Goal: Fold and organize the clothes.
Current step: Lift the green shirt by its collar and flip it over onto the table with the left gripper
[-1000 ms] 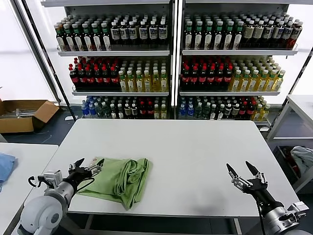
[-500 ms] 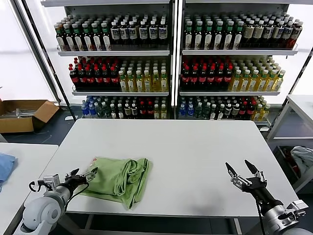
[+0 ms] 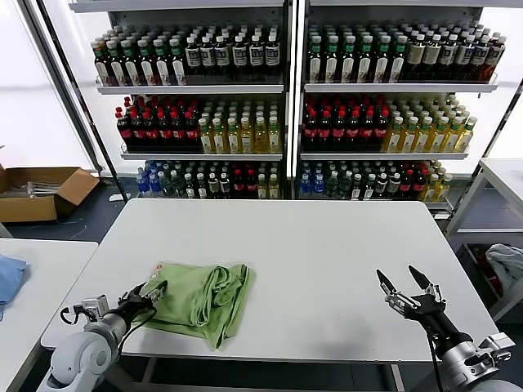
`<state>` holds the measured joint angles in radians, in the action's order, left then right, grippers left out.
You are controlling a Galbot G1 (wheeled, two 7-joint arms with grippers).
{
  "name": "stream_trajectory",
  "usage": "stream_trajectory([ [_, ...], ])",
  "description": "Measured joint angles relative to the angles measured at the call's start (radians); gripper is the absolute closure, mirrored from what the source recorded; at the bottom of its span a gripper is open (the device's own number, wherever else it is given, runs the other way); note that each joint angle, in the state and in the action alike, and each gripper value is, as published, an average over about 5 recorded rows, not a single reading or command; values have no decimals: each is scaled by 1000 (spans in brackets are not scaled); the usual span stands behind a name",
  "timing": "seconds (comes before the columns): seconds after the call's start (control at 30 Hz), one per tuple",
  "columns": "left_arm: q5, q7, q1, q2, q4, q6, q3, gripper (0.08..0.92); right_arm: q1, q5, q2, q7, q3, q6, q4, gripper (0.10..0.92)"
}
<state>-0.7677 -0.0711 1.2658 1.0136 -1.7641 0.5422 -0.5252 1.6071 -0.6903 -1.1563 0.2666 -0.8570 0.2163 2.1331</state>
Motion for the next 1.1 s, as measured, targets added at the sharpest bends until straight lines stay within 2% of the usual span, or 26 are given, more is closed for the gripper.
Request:
stream_trajectory([
  [0.17, 7, 8, 4, 15, -4, 0, 17, 568, 3, -5, 3, 1, -8, 0, 2, 203],
  [0.43, 40, -4, 9, 40, -18, -31, 20, 816, -3, -5, 6, 3, 0, -1, -3, 203],
  [0.53, 66, -17, 20, 42, -27, -55, 13, 869, -10, -5, 4, 1, 7, -1, -3, 203],
  [0.8, 88, -50, 29, 19, -36, -104, -79, 875, -16, -5, 2, 1, 18, -1, 1, 203],
  [1.1, 59, -72, 14, -62, -4, -110, -278, 875, -21, -6, -1, 6, 32, -6, 2, 203],
])
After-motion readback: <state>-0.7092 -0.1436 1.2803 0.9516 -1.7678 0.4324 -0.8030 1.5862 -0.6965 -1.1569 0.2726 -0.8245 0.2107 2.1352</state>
